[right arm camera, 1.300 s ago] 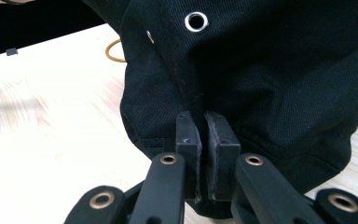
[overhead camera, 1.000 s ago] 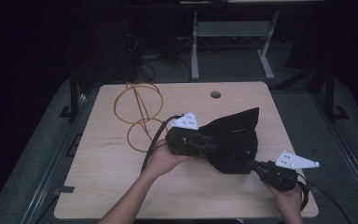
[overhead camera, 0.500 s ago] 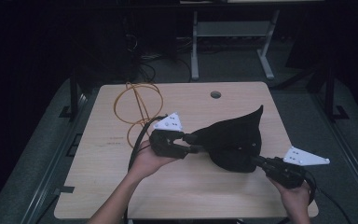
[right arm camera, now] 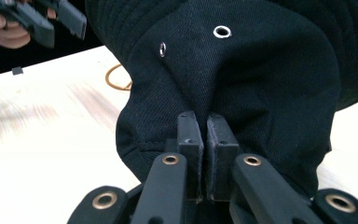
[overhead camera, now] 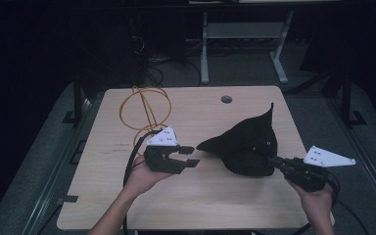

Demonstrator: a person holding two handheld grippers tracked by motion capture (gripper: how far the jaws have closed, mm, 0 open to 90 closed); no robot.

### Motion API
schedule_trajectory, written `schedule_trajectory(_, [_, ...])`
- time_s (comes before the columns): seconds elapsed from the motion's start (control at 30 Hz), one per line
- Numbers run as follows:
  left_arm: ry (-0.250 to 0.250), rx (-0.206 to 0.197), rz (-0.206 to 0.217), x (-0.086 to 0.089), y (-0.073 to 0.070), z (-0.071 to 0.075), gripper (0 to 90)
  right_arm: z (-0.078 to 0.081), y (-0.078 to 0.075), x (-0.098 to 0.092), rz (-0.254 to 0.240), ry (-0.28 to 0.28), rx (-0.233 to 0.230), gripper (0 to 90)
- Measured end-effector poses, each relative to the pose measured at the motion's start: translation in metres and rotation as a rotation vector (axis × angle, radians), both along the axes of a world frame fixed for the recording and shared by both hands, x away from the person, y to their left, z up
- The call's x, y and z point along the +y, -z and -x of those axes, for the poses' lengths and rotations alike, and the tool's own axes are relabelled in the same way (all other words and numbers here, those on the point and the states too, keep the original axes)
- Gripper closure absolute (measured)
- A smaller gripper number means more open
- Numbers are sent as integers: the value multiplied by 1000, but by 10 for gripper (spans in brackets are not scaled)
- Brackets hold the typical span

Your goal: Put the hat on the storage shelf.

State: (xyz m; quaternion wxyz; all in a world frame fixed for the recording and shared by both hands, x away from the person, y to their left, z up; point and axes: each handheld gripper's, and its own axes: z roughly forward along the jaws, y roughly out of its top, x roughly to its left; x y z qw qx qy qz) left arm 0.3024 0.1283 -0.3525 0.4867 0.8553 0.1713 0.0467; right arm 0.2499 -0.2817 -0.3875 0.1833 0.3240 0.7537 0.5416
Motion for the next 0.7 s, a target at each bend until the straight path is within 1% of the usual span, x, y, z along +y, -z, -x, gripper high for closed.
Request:
schedule_trajectory(0.1, [-7,-13,1,6,6,5,513,-3,-8,1,9,-6,-13,860])
schedule_trajectory(0.17, [-13,-14,1,7,8,6,502,-3,-10,1,12,-7,-13,860])
schedule_trajectory(0.2, [-15,-15,-3,10,10,8,494,-4,-15,2,14,-10,-21,860])
schedule_trajectory(0.37, [-37,-21,-9,21,23,16,480,-6,-26,3,9,-17,-36,862])
schedule_trajectory(0.47, [-45,-18,-5,26,27,18,478,-8,-34,4,10,-20,-45,863])
schedule_trajectory(0.5, [-50,-20,-12,28,28,19,478,-8,-34,4,10,-20,-45,863])
schedule_trajectory(0.6, [-70,-26,-9,34,37,24,437,-10,-44,6,14,-24,-61,863])
schedule_trajectory(0.67, [-73,-26,-9,36,39,25,426,-11,-46,6,12,-25,-66,863])
schedule_trajectory(0.7, [-76,-22,-1,38,41,26,423,-12,-49,6,12,-26,-69,863])
